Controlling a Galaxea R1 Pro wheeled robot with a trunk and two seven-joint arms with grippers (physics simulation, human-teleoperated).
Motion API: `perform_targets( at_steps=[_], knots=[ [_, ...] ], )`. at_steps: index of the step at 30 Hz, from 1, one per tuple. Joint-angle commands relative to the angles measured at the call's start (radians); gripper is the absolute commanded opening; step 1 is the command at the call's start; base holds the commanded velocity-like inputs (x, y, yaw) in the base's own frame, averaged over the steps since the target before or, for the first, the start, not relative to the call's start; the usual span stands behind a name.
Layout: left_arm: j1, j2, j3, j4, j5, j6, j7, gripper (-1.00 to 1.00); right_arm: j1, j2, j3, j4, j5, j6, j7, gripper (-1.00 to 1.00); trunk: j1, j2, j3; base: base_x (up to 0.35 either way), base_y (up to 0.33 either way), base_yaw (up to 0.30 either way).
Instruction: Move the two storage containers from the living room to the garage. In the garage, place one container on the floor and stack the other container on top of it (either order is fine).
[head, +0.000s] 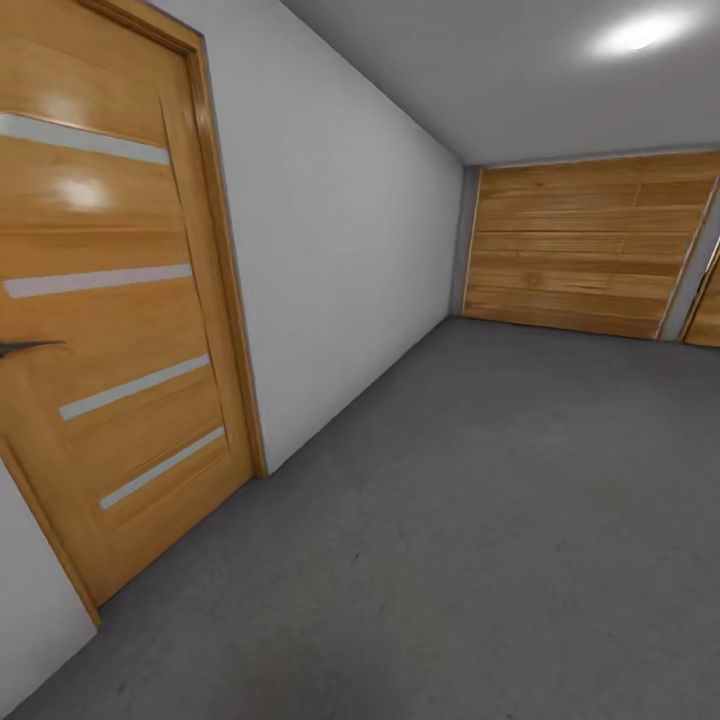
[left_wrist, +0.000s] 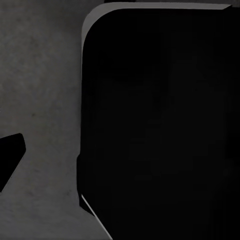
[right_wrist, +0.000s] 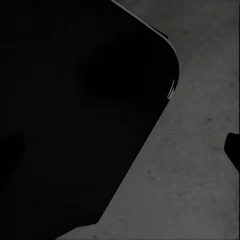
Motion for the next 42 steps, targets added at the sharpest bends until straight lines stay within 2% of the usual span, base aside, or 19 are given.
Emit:
perform_targets(
  at_steps=[1, 17, 42],
  knots=[
    [0.0, 0.0, 0.0, 0.0, 0.008, 0.0, 0.0, 1.0, 0.0, 0.0, 0.002, 0.001, -0.002, -0.005, 0.0, 1.0, 0.001, 0.0, -0.001, 0.323, 0.0, 0.267],
    [0.0, -0.001, 0.0, 0.0, 0.008, 0.0, 0.0, 1.0, 0.0, 0.0, 0.002, 0.001, -0.002, -0.005, 0.0, 1.0, 0.001, 0.0, -0.001, 0.323, 0.0, 0.255],
    [0.0, -0.001, 0.0, 0.0, 0.008, 0.0, 0.0, 1.0, 0.0, 0.0, 0.002, 0.001, -0.001, -0.005, 0.0, 1.0, 0.001, 0.0, -0.001, 0.323, 0.0, 0.009]
  ],
)
